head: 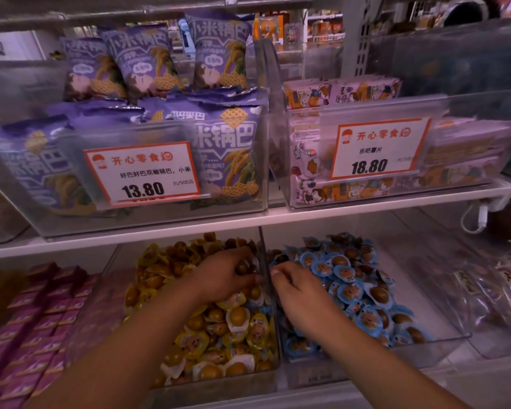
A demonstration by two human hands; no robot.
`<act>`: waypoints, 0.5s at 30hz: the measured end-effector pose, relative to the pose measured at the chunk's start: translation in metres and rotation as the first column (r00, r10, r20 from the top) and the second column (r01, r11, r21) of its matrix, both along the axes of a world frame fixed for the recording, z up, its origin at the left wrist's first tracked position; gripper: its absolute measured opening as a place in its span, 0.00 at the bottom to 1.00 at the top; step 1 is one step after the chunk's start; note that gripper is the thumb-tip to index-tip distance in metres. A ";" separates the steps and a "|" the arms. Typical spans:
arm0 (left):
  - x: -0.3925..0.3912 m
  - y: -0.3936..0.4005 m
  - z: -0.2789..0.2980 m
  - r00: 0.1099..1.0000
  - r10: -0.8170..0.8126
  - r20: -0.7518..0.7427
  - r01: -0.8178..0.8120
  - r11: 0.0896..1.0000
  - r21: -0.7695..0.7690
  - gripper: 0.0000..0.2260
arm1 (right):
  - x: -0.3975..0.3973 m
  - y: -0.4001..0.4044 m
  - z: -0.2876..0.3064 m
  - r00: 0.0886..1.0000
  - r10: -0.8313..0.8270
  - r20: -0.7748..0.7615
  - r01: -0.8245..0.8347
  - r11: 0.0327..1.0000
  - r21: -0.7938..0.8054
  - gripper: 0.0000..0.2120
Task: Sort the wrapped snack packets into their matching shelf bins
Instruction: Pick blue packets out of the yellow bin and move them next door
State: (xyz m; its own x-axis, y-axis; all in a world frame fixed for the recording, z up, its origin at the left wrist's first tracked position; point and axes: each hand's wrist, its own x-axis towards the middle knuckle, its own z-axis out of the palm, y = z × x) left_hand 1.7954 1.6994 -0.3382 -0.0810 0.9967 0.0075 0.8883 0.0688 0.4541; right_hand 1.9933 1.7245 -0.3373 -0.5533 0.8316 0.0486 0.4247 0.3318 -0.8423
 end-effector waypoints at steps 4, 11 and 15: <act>-0.008 -0.023 0.022 0.949 0.067 0.308 -0.125 0.977 0.172 0.06 | 0.001 0.002 0.000 1.000 0.005 -0.008 -0.005 1.000 0.005 0.10; 0.003 -0.089 0.041 0.202 0.075 0.977 -0.502 0.864 0.037 0.14 | 0.009 -0.016 0.026 0.920 -0.082 -0.384 0.202 0.937 0.285 0.08; 0.015 -0.116 0.031 0.032 0.084 0.996 -0.579 0.814 -0.050 0.15 | -0.003 -0.053 0.045 0.909 0.085 -0.407 0.098 0.907 0.409 0.09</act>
